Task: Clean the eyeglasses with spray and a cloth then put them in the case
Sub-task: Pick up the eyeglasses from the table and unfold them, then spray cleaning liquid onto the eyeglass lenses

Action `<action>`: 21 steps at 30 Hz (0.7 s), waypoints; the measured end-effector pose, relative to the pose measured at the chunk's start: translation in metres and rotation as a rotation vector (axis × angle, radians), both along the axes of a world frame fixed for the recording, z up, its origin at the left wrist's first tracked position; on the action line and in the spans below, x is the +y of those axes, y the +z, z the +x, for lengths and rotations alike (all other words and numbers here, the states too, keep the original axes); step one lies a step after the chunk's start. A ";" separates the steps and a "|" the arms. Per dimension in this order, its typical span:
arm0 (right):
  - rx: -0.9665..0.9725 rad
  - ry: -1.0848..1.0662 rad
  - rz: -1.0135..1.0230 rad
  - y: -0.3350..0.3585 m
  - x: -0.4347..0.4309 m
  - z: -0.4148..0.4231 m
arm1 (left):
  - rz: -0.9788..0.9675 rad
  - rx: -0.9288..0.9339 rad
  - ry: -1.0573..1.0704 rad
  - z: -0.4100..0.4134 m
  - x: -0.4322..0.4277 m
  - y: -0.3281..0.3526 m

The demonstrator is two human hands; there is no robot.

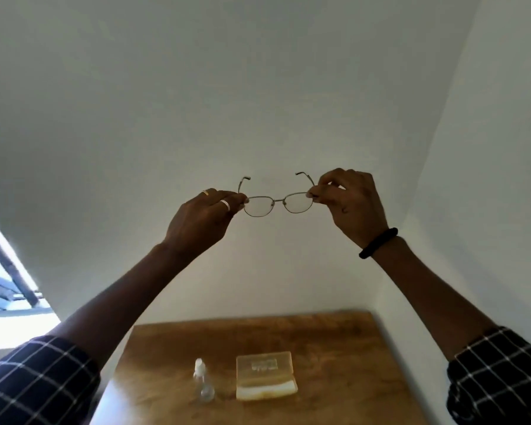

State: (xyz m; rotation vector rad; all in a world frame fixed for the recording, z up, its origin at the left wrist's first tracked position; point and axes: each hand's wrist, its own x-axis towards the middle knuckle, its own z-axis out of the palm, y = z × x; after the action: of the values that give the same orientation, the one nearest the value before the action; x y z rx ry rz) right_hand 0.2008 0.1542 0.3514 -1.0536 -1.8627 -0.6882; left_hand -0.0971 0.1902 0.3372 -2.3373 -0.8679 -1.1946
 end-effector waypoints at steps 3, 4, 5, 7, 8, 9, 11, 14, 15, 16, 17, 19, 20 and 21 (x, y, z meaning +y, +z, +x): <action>0.044 0.068 0.040 0.034 0.001 -0.012 | 0.085 -0.077 -0.002 -0.012 0.000 0.041; 0.054 0.091 0.056 0.044 0.002 -0.016 | 0.111 -0.103 0.000 -0.015 0.000 0.054; 0.064 0.114 0.071 0.053 0.001 -0.019 | 0.130 -0.125 -0.003 -0.018 0.000 0.065; 0.072 0.151 0.123 0.074 -0.002 -0.027 | 0.176 -0.156 -0.019 -0.023 -0.002 0.088; 0.073 0.166 0.154 0.085 -0.004 -0.030 | 0.198 -0.167 -0.024 -0.025 -0.003 0.098; 0.074 0.183 0.184 0.097 -0.007 -0.032 | 0.216 -0.173 -0.029 -0.027 -0.004 0.108; 0.078 0.200 0.236 0.119 -0.013 -0.036 | 0.246 -0.183 -0.042 -0.031 -0.009 0.125; 0.086 0.222 0.271 0.147 -0.021 -0.040 | 0.267 -0.221 -0.095 -0.032 -0.017 0.146; 0.093 0.231 0.270 0.155 -0.025 -0.041 | 0.272 -0.237 -0.119 -0.032 -0.020 0.153; 0.097 0.236 0.276 0.163 -0.027 -0.042 | 0.284 -0.248 -0.135 -0.032 -0.022 0.160; 0.095 0.235 0.288 0.171 -0.030 -0.043 | 0.300 -0.253 -0.144 -0.033 -0.025 0.166; 0.088 0.231 0.313 0.184 -0.035 -0.043 | 0.336 -0.262 -0.148 -0.034 -0.030 0.179; 0.089 0.232 0.320 0.188 -0.037 -0.043 | 0.353 -0.265 -0.150 -0.035 -0.032 0.184; 0.091 0.235 0.331 0.192 -0.039 -0.044 | 0.373 -0.269 -0.152 -0.035 -0.034 0.189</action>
State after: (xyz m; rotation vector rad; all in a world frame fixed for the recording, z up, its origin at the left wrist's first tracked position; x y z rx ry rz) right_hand 0.1570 0.1152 0.5438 -0.6321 -1.6884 -0.7631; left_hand -0.1322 0.1560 0.5263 -1.9975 -0.4962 -1.6065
